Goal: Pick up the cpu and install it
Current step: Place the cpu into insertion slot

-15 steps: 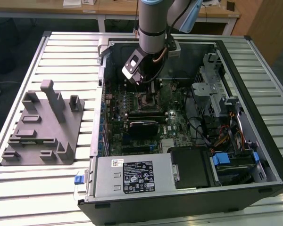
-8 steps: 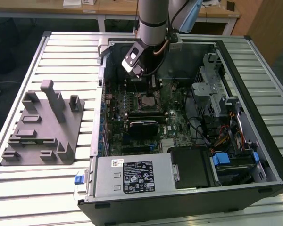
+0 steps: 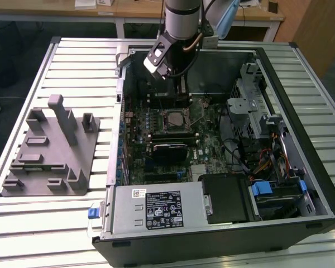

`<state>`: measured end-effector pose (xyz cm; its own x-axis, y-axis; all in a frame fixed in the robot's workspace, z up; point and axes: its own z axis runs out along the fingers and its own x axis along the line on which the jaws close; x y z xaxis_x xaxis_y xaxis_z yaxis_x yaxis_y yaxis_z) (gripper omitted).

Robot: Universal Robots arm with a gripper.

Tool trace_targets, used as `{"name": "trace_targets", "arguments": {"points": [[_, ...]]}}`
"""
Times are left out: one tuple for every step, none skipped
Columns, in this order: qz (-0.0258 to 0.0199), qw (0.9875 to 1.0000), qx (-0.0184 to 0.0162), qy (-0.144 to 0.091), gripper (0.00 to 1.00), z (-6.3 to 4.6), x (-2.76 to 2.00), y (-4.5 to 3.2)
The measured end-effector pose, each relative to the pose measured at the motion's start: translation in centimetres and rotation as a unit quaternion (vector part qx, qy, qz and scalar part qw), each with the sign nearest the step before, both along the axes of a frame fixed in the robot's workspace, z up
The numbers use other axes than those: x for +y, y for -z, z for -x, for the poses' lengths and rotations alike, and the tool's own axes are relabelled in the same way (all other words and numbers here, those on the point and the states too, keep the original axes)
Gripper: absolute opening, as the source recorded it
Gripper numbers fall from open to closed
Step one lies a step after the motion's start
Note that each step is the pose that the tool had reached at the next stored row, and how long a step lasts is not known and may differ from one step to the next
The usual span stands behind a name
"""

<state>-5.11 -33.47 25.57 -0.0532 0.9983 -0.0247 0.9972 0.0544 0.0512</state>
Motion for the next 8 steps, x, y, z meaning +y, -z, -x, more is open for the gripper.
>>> {"name": "trace_targets", "arguments": {"points": [[-0.0001, 1.0000, -0.0005, 0.000, 0.11, 0.00, 0.00, -0.30], [-0.0001, 1.0000, -0.0010, 0.000, 0.11, 0.00, 0.00, -0.57], [0.0000, 1.0000, -0.0014, 0.000, 0.11, 0.00, 0.00, -0.83], [0.0000, 1.0000, -0.0016, 0.000, 0.11, 0.00, 0.00, -1.04], [0.0000, 1.0000, -0.0017, 0.000, 0.11, 0.00, 0.00, -1.19], [0.0000, 1.0000, -0.0019, 0.000, 0.11, 0.00, 0.00, -1.27], [-0.0001, 1.0000, -0.0020, 0.000, 0.11, 0.00, 0.00, -1.28], [-0.0001, 1.0000, -0.0020, 0.000, 0.11, 0.00, 0.00, -1.28]]}}
